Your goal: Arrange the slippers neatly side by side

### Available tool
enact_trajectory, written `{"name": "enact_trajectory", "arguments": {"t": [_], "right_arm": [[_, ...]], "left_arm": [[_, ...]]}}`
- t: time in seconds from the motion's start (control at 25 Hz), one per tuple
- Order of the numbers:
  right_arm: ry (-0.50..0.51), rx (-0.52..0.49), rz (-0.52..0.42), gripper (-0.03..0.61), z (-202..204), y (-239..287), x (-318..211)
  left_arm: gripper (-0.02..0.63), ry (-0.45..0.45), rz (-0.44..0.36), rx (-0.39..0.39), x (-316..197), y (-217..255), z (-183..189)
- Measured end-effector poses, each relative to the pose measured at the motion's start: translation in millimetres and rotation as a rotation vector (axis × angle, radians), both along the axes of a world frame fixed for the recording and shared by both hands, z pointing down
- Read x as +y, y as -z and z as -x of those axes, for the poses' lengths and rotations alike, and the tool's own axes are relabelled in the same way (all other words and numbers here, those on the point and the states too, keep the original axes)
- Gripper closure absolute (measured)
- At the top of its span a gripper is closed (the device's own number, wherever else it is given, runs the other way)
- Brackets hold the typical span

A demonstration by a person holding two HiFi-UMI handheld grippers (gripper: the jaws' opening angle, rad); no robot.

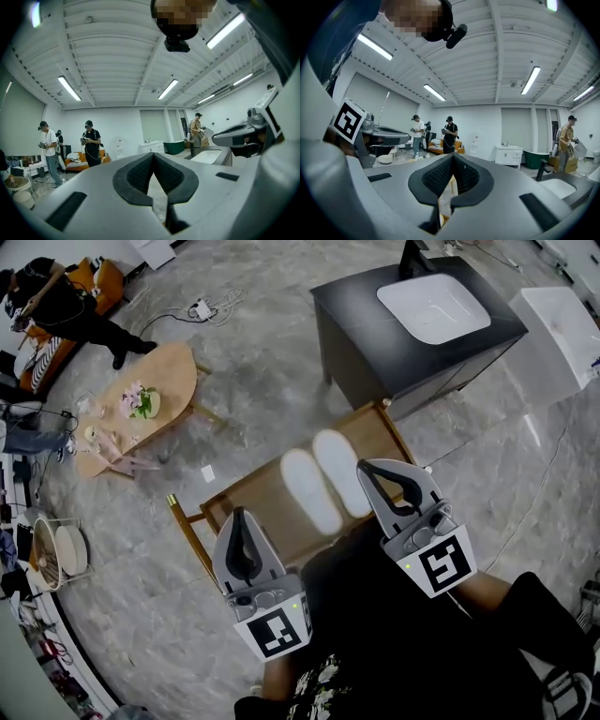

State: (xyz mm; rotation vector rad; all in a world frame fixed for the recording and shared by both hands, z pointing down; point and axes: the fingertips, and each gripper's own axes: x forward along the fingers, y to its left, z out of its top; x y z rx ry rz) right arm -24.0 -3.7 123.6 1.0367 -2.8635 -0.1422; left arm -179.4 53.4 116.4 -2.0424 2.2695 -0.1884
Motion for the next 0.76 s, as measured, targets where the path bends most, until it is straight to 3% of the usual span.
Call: {"name": "enact_trajectory", "arguments": {"t": [0.76], "right_arm": [[-0.024,0.033,-0.007,0.580,23,-8,16]], "left_arm": [[0.611,-0.030,-0.002,0.035,11,-6,15]]}}
